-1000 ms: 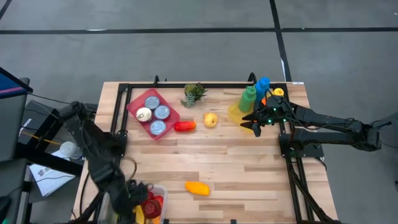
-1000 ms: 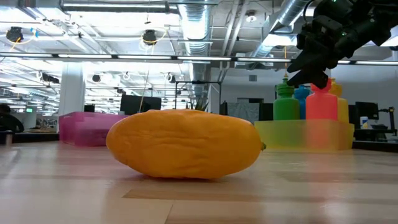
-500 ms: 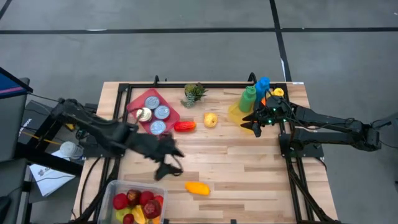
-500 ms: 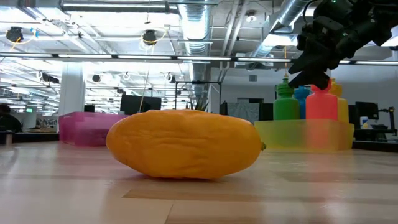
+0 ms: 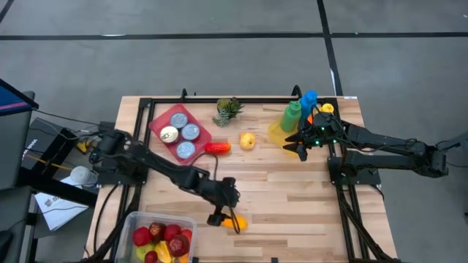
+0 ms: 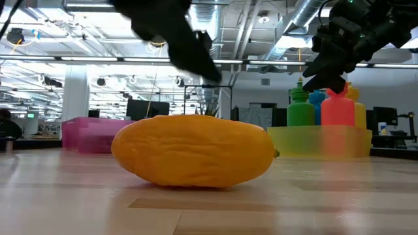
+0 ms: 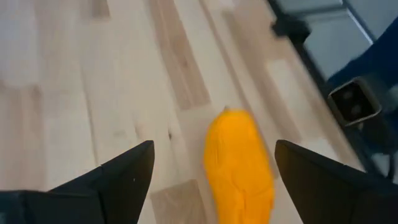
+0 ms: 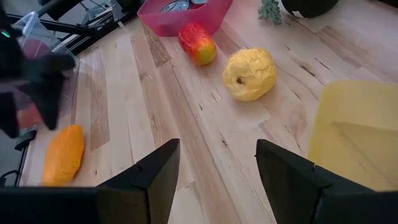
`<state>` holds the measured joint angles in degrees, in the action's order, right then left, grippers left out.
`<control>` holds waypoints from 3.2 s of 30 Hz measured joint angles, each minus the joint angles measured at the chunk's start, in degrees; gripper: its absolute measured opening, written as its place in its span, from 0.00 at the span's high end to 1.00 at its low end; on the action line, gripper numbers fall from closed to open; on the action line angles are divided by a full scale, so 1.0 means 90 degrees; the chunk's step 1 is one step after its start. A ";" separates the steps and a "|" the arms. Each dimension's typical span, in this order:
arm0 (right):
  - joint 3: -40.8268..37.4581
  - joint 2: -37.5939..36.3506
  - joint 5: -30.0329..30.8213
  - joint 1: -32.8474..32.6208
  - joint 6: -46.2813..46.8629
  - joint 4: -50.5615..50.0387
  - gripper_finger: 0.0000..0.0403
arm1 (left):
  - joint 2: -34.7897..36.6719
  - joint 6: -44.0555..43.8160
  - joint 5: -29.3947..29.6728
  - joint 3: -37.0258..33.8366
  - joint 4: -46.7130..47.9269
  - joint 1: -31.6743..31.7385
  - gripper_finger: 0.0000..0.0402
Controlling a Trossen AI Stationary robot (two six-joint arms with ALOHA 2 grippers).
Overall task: Pick & Place Food Item
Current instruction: Put the yellow mango into the transparent bin
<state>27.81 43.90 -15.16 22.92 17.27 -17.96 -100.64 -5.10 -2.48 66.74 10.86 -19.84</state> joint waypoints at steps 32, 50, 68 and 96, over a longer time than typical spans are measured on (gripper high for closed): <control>0.0000 0.0000 0.0005 0.0000 -0.0306 -0.0166 0.49 | -0.1580 -0.0794 -0.0102 0.0258 0.0159 -0.0232 0.20; 0.0000 0.0002 0.0023 0.0000 -0.0282 -0.0142 0.49 | 0.0974 -0.0826 0.0660 0.0231 0.0790 0.0993 0.45; 0.0000 0.0002 0.0024 0.0000 -0.0080 -0.0170 0.49 | 0.5382 -0.7370 -0.0541 0.0236 0.2010 -0.0150 0.45; 0.0000 0.0002 0.0260 0.0002 -0.0079 -0.0066 0.49 | 0.2950 -0.9670 -0.1682 0.0231 0.3538 -0.4192 0.44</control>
<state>27.81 43.92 -12.81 22.94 16.56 -18.55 -74.09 -92.13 -17.62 68.82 42.70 -57.56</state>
